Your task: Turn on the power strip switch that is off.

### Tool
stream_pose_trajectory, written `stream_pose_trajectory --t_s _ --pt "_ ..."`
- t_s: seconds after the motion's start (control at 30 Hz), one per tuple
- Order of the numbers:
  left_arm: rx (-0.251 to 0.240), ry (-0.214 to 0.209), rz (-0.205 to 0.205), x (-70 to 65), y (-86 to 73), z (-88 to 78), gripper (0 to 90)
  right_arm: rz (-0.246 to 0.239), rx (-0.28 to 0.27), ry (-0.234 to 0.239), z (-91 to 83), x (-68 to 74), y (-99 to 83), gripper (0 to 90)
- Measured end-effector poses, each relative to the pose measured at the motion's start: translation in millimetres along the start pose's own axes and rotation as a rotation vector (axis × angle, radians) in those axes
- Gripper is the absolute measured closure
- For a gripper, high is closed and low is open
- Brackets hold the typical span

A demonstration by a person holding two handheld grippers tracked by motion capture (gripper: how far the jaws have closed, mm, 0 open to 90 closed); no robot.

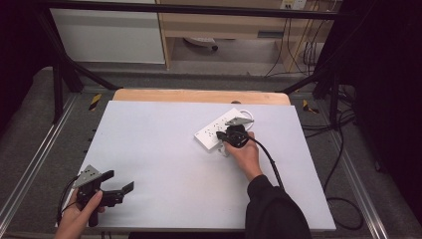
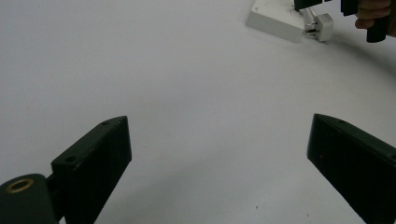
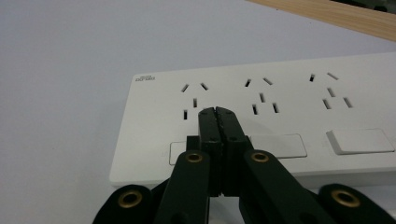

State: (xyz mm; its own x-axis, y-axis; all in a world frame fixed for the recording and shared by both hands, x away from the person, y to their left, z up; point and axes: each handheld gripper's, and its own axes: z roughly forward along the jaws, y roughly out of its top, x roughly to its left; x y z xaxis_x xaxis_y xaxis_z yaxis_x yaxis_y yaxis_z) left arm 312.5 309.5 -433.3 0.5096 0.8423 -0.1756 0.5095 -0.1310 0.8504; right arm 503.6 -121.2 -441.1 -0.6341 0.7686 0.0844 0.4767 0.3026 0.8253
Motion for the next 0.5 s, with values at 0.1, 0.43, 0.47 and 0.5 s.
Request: stream_pose_trajectory --t_s 0.1,0.43,0.47,0.5 --pt "0.001 0.001 0.000 0.0 0.0 -0.1 6.5 0.003 0.000 0.000 0.0 -0.3 -0.3 90.0" --pt "0.004 0.002 0.002 0.1 -0.2 0.1 6.5 0.013 -0.004 0.013 1.2 0.1 -1.1 90.0" --pt "0.005 0.002 0.003 0.2 -0.2 0.1 6.4 0.015 -0.006 0.013 1.3 0.0 -1.4 90.0" --pt "0.005 0.002 0.003 0.2 -0.3 0.0 6.4 0.013 -0.008 0.014 1.3 -0.2 -1.6 90.0"
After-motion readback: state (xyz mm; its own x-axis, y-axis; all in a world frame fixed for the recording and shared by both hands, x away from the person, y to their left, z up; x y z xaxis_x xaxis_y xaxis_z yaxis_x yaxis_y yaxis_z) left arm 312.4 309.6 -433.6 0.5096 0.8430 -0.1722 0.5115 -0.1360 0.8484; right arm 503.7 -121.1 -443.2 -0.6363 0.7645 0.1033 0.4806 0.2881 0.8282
